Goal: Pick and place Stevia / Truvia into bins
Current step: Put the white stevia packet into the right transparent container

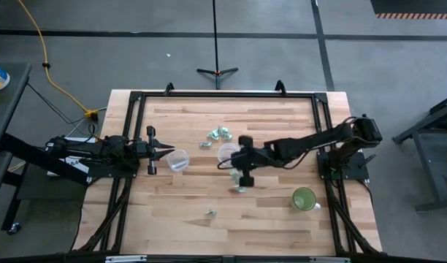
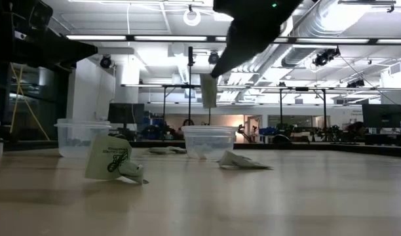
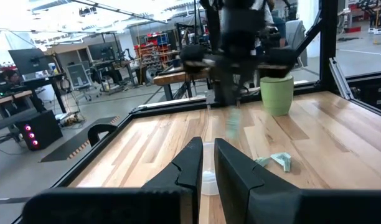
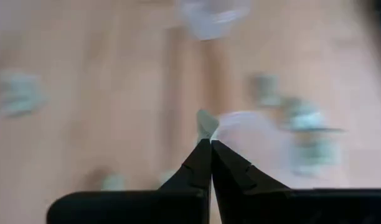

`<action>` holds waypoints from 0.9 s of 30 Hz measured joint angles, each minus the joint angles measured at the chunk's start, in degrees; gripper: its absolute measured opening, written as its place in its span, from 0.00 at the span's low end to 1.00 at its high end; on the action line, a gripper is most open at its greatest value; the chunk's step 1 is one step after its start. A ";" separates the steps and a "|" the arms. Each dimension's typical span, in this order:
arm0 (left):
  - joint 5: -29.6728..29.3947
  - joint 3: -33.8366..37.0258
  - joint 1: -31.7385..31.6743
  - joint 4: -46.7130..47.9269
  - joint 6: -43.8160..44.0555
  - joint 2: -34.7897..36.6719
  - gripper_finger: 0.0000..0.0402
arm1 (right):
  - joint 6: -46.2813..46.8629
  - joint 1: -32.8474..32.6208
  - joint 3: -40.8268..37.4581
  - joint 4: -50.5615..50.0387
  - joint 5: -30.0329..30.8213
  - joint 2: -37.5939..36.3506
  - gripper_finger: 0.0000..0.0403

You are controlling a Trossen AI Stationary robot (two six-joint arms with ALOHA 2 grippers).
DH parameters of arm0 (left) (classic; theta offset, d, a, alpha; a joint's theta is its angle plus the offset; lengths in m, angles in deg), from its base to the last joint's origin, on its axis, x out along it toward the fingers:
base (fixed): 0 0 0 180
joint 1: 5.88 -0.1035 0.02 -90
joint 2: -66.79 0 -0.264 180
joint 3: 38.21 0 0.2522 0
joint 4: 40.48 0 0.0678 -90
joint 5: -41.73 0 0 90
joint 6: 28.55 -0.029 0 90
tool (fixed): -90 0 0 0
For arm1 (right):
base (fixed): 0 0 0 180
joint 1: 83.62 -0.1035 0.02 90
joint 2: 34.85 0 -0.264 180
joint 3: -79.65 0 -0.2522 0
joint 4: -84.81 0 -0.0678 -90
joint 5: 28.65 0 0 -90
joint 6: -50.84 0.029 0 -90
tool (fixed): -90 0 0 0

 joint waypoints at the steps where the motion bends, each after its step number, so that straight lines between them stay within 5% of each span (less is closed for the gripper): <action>1: 0.01 0.00 0.00 0.00 0.01 0.00 0.20 | -0.72 0.58 0.16 0.19 2.65 0.00 0.01; 4: 0.02 0.00 0.01 0.00 0.01 0.00 0.20 | -1.50 3.25 -0.53 0.50 4.10 0.00 0.00; 11: 0.02 0.00 -0.01 0.04 0.01 -0.02 0.20 | 0.30 9.15 -3.95 3.57 -10.94 0.00 0.01; 15: 0.02 -0.01 0.00 0.04 0.01 -0.02 0.20 | 1.32 10.18 -3.96 4.49 -12.15 0.00 0.05; 22: 0.02 0.00 0.00 0.04 0.01 0.00 0.20 | 1.61 10.16 -3.95 4.58 -10.25 0.00 0.23; 27: 0.02 0.00 0.00 0.04 0.01 -0.02 0.20 | 6.08 8.71 -3.79 4.90 -20.29 0.00 0.38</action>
